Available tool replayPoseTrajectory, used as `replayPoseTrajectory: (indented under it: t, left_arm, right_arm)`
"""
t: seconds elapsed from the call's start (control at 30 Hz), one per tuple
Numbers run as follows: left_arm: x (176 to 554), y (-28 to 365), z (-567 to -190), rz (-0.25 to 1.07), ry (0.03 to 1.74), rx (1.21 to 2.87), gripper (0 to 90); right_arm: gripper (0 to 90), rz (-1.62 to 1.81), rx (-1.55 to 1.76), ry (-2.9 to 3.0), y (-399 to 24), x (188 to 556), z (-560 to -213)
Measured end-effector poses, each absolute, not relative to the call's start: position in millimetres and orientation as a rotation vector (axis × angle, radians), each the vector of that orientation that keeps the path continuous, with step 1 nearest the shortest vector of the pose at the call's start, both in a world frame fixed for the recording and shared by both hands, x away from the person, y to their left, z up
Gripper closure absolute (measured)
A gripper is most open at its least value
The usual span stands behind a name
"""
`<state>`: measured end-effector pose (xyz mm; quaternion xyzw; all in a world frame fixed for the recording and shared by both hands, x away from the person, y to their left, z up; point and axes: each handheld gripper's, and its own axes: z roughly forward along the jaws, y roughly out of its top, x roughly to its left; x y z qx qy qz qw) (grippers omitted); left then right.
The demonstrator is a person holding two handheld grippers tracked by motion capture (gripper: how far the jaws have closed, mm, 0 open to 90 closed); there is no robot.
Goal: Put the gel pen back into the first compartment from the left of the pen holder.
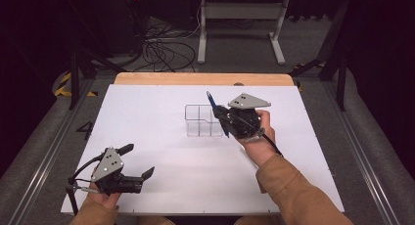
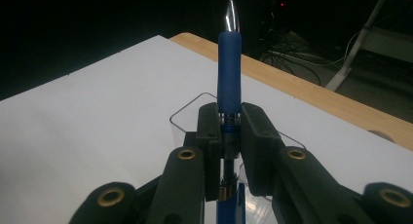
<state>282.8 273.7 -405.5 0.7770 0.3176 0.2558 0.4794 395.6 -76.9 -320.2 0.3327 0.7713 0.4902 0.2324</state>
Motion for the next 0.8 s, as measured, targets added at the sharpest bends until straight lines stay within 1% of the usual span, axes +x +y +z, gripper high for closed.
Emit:
replayPoseTrajectory:
  t: [0.23, 0.8]
  left_arm:
    - [283.1, 273.9, -405.7, 0.622, 0.775, 1.897, 4.6]
    - [283.6, 274.0, -406.3, 0.615, 0.771, 1.896, 4.6]
  right_arm:
    - [79.7, 1.387, 0.906, 2.088, -72.8, 397.3, -319.0]
    - [79.5, 1.467, 0.855, 2.035, -39.8, 415.1, -318.1]
